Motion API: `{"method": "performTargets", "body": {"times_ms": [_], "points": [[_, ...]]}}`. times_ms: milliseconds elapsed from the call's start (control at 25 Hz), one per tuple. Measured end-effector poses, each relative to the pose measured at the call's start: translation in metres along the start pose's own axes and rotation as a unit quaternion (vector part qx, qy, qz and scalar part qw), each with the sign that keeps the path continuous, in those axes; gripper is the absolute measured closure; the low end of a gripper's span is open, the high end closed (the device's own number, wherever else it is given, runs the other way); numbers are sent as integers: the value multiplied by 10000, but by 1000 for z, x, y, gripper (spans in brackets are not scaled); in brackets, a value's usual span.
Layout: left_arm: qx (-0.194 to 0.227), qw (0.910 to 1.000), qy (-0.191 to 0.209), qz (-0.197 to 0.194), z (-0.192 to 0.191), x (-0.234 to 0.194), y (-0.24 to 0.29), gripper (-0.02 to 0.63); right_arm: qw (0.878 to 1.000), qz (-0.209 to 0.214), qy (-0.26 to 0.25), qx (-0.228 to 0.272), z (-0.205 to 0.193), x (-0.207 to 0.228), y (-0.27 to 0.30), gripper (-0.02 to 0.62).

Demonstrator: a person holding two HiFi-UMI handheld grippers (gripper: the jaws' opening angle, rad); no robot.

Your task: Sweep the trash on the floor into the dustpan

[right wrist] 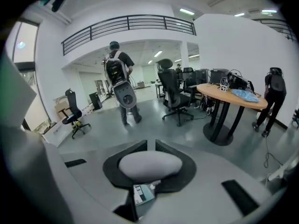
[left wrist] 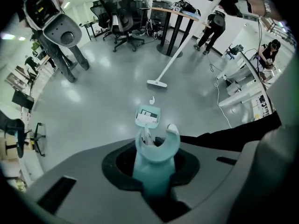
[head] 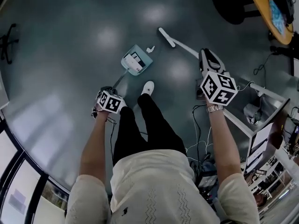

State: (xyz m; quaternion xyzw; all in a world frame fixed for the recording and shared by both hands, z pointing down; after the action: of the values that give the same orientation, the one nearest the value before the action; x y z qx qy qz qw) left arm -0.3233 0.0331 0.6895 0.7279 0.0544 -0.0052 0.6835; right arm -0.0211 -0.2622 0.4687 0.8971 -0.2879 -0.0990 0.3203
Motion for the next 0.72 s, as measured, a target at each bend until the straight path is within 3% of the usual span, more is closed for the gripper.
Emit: {"method": "performTargets", "body": {"times_ms": [400,720], "points": [[-76,9998,191,67,19,-9,3,517,9952,921,-77,-324,-40,-97,-30,528],[-47,9995,308,-42,12,-28,5,517,9935,954,373,-503,-37,-160,-57,526]]}}
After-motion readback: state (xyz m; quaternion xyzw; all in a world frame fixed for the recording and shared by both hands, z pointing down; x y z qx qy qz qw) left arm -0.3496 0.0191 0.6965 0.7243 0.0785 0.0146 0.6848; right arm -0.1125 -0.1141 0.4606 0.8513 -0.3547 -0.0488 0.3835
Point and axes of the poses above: the fingertips, and each gripper's own axes: y forward along the fingers, x to its right, z out of its top, the point moved 5 cm from there along -y, backward along the fingers, and after that the axes turned 11 degrees about -y, right-handed, at the moved point
